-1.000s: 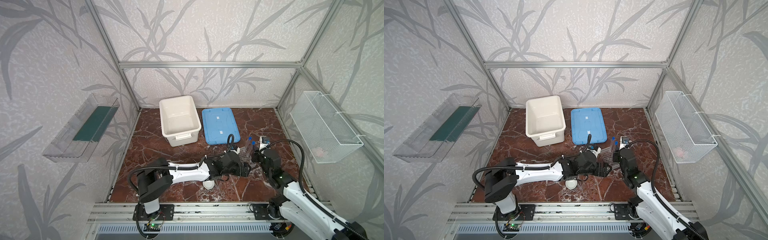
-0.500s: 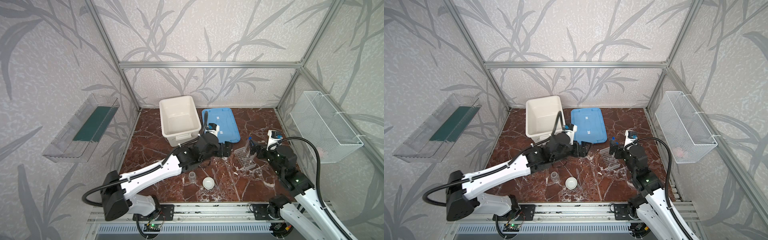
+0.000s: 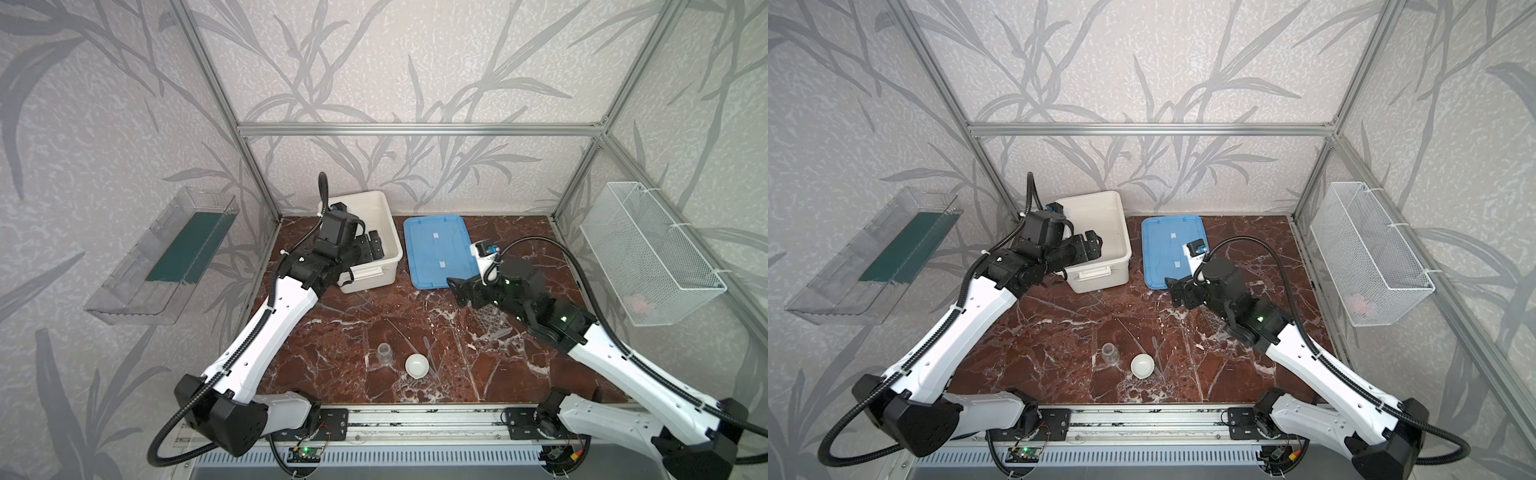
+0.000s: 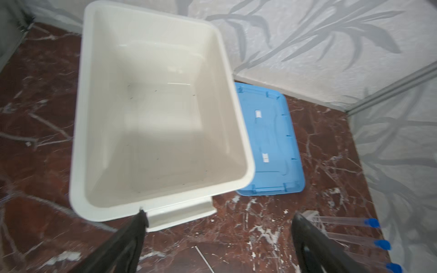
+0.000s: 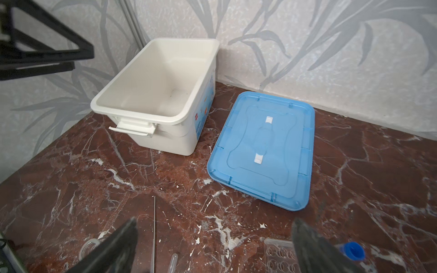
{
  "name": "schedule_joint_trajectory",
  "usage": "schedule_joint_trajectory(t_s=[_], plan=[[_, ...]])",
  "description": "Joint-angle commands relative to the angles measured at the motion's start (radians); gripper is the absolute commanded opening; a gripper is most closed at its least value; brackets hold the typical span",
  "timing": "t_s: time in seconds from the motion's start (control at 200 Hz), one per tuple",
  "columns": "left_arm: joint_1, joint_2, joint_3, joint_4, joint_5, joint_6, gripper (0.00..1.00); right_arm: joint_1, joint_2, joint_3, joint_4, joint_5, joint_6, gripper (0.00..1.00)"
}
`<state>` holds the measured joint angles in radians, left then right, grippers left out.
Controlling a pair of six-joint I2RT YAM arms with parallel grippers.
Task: Organize the chemistry lab equipment
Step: 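Release the tube with the right gripper while the left gripper moves toward the white bin, then lower the left gripper onto the white bin's near rim and close it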
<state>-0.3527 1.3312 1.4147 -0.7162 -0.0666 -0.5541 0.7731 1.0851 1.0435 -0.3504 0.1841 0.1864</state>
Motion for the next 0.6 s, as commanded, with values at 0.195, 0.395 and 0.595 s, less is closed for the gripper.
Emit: schedule_joint_trajectory(t_s=[0.195, 0.395, 0.595], plan=[[0.177, 0.221, 0.196, -0.215, -0.065, 0.055, 0.92, 0.126, 0.228, 0.146, 0.056, 0.031, 0.013, 0.99], [0.189, 0.380, 0.308, -0.228, -0.217, 0.082, 0.85, 0.126, 0.256, 0.123, 0.104, 0.024, 0.039, 0.99], [0.211, 0.560, 0.453, -0.282, -0.356, 0.087, 0.75, 0.126, 0.232, 0.075, 0.140, 0.034, 0.041, 0.99]])
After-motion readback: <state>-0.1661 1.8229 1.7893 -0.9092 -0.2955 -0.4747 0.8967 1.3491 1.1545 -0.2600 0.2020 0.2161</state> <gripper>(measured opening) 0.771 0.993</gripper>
